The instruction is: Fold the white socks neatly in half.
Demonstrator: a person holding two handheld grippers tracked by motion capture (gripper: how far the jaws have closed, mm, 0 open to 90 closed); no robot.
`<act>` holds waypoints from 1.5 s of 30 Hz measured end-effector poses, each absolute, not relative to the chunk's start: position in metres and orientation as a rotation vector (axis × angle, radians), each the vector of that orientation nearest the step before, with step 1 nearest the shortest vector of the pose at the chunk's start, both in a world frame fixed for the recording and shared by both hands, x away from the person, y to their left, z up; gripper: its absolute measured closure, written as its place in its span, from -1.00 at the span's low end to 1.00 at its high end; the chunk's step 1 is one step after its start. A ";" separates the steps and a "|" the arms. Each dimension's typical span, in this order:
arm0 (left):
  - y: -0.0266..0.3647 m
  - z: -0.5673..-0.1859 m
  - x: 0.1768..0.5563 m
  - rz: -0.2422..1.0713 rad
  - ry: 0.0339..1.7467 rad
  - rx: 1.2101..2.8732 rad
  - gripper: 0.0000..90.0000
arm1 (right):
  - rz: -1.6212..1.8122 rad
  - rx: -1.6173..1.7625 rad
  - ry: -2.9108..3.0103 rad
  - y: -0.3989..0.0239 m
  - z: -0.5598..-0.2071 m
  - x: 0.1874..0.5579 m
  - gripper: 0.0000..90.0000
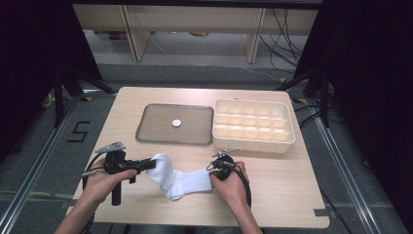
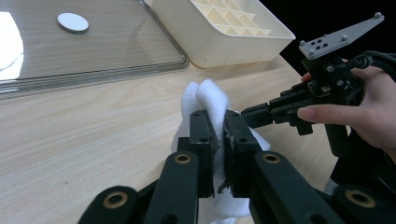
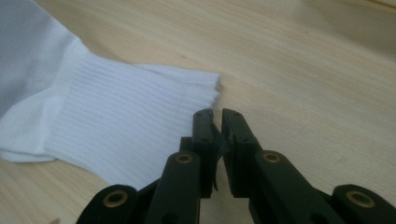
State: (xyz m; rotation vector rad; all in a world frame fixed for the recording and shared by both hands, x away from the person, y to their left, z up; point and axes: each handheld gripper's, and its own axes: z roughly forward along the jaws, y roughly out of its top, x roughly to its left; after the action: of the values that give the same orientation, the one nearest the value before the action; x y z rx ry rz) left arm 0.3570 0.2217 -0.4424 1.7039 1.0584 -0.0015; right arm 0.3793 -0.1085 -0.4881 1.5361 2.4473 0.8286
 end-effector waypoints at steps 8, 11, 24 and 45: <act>0.215 -0.442 0.357 -0.001 1.060 1.718 0.85 | 0.830 1.568 2.447 -0.101 -0.490 0.380 0.87; 0.214 -0.442 0.358 -0.010 1.049 1.715 0.85 | 0.845 1.525 2.460 -0.100 -0.490 0.383 0.87; 0.209 -0.445 0.359 -0.008 1.059 1.723 0.85 | 1.011 1.484 2.490 -0.091 -0.457 0.373 1.00; 0.204 -0.448 0.361 -0.018 1.041 1.726 0.85 | 0.926 1.517 2.426 -0.095 -0.471 0.380 1.00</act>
State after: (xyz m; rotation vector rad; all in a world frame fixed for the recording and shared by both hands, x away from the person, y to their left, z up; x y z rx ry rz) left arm 0.3614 0.2035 -0.4480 1.7257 1.0409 -0.0183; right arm 0.3804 -0.0946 -0.4709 1.5175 2.4255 0.9261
